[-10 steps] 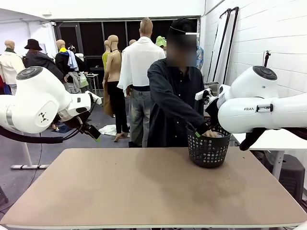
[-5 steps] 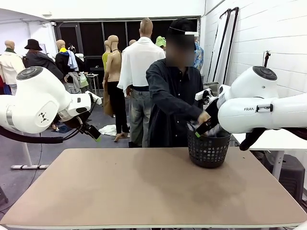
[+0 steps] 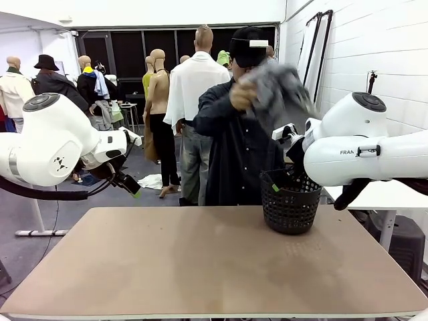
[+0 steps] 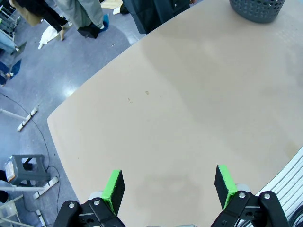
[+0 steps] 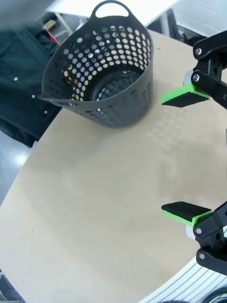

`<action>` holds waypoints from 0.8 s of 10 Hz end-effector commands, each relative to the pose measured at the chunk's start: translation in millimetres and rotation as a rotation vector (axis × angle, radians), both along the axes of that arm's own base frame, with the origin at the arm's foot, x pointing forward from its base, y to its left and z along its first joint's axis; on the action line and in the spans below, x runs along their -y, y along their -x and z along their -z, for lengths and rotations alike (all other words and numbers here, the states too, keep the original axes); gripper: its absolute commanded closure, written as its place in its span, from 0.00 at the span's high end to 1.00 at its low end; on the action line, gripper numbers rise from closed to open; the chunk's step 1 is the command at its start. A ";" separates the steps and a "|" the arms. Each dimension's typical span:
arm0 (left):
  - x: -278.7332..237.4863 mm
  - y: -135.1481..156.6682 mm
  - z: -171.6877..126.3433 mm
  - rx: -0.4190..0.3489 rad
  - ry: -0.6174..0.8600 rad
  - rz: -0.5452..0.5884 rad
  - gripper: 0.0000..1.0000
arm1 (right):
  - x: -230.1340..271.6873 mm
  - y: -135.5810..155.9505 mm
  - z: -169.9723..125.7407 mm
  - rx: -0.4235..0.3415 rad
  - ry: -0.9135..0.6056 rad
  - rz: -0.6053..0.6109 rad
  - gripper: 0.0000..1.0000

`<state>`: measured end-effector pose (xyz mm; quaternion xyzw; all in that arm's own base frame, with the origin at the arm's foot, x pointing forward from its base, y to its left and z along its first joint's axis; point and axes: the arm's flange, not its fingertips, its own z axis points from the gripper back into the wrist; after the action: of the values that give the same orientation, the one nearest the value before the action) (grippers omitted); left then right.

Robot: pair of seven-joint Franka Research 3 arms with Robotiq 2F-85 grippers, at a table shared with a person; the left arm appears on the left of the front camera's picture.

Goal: Fold the training pants.
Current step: Grab both ends of the Training pants handed by a person.

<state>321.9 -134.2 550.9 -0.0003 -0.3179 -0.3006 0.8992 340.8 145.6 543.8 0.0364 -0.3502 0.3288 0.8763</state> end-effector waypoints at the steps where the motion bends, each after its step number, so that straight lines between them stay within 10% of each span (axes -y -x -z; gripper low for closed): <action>1: 0.2 0.5 1.1 -0.005 0.004 0.007 1.00 | -0.9 0.2 -0.1 0.002 -0.001 -0.004 1.00; 8: 0.2 0.5 1.1 -0.005 0.004 0.007 1.00 | -0.9 0.2 -0.1 0.002 -0.001 -0.004 1.00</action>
<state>321.9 -134.2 550.9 -0.0003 -0.3179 -0.3006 0.8992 340.8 145.6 543.8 0.0364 -0.3502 0.3288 0.8763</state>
